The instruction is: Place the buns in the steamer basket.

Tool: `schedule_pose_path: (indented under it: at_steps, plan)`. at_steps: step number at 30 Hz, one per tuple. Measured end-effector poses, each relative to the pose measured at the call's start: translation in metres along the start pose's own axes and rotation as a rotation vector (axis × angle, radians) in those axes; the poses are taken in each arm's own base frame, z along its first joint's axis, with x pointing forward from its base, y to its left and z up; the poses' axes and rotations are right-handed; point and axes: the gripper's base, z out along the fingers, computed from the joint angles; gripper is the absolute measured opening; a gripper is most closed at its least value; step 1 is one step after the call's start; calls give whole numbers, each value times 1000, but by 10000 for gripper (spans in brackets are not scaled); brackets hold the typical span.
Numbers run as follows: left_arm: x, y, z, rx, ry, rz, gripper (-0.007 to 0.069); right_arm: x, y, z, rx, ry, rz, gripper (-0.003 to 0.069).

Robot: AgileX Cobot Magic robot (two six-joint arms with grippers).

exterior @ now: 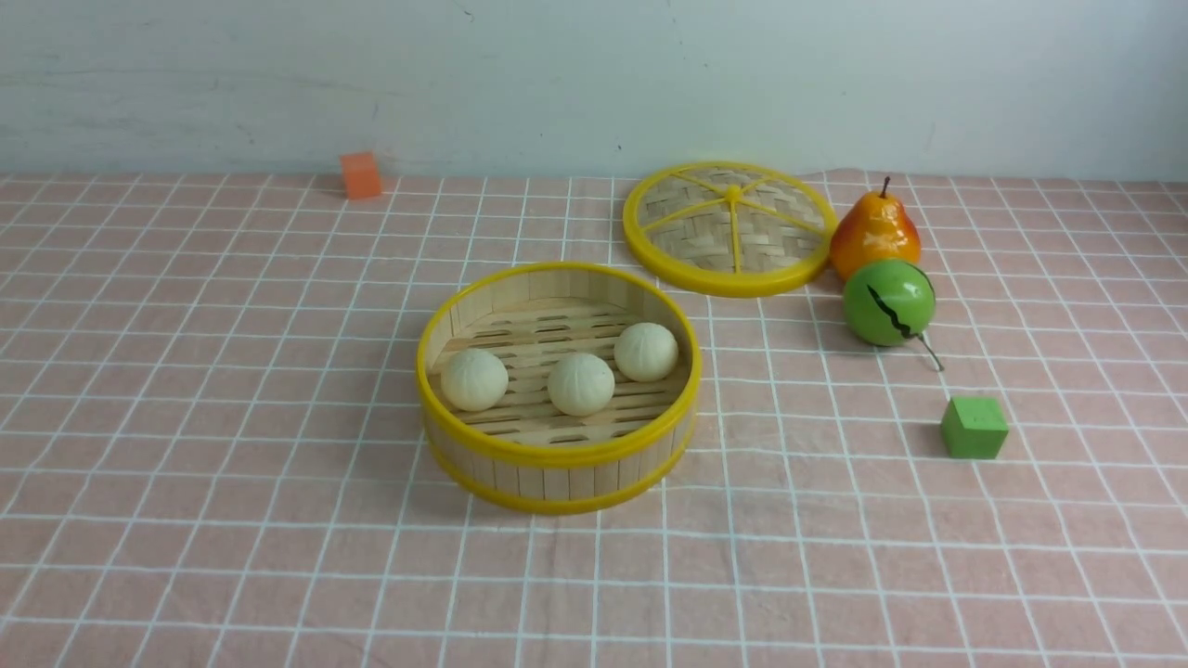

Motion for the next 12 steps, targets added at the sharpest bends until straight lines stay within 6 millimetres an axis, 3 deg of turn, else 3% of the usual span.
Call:
schedule_pose_path:
  at_steps: [12]
  plan:
    - [0,0,0,0,0,0,0,0,0,0,0,0,0,125]
